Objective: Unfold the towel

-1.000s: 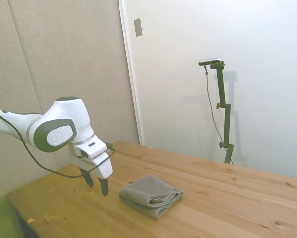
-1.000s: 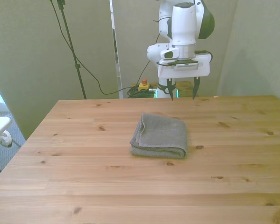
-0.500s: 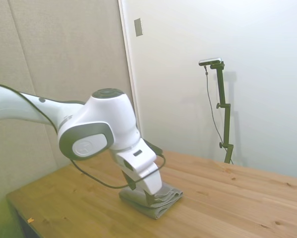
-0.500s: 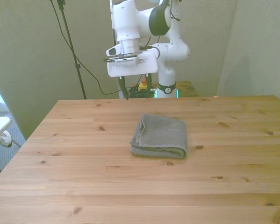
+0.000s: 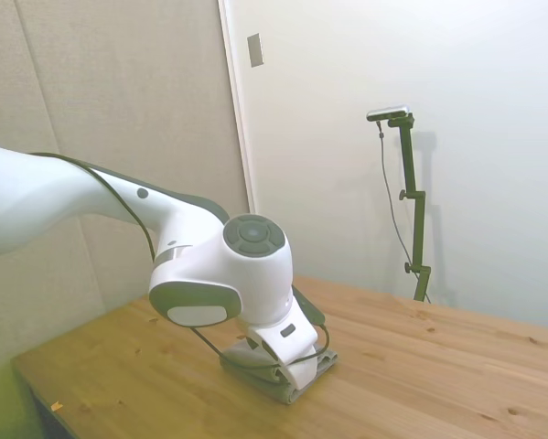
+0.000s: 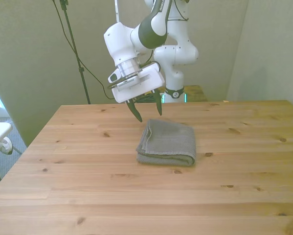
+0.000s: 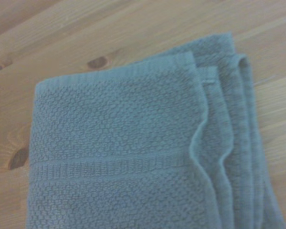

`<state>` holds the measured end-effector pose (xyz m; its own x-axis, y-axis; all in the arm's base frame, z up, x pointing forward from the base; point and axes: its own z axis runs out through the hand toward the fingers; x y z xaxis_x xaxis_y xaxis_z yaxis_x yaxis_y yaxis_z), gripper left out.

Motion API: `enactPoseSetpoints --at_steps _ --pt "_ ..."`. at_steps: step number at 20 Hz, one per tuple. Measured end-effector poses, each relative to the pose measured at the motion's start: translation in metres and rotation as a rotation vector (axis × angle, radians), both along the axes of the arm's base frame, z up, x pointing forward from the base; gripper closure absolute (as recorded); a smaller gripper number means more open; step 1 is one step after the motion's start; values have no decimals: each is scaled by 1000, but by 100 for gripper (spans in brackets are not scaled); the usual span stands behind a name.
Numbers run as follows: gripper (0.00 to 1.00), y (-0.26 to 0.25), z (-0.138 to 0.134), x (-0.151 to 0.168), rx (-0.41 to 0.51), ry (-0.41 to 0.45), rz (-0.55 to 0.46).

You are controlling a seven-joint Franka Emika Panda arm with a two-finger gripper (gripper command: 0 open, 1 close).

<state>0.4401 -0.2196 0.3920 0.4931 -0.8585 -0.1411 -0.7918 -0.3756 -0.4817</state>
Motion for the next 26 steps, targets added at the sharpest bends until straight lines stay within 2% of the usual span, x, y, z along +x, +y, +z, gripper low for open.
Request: enactPoseSetpoints --at_steps 5,6,26 --pt "0 20 -25 13 37 19 27" --pt "100 22 -27 14 36 20 31" --pt "100 12 -17 12 18 -16 41"
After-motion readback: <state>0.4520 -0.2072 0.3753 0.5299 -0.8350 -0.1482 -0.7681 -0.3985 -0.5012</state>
